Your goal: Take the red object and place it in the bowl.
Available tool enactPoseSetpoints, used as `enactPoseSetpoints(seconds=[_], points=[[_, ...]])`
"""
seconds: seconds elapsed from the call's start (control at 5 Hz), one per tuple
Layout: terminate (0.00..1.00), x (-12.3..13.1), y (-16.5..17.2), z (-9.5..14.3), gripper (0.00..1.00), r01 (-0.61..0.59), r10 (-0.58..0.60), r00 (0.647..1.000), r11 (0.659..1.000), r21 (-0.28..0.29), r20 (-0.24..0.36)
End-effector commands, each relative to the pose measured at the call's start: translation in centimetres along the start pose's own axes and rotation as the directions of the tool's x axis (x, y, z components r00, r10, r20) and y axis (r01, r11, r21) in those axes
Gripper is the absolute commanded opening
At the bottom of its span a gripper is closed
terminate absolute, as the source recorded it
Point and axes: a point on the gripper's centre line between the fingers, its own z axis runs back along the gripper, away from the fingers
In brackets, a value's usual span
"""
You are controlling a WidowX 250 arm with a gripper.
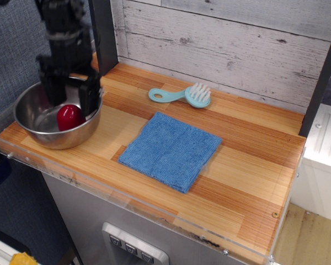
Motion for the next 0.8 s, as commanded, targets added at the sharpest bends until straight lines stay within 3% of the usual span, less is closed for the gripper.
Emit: enactPoseSetpoints(seconds=[0.0, 0.4, 0.6], points=[[0.00, -0.9, -1.6, 5.1, 1.00, -0.014, 0.010, 0.997, 0.998, 0.055, 0.078], [0.00, -1.1, -4.4, 10.7, 1.00, -0.020, 0.010, 0.983, 0.999, 0.050, 0.185], [0.00, 0.2, -9.4, 12.9, 1.00, 0.001, -0.014, 0.977, 0.998, 0.061, 0.213]])
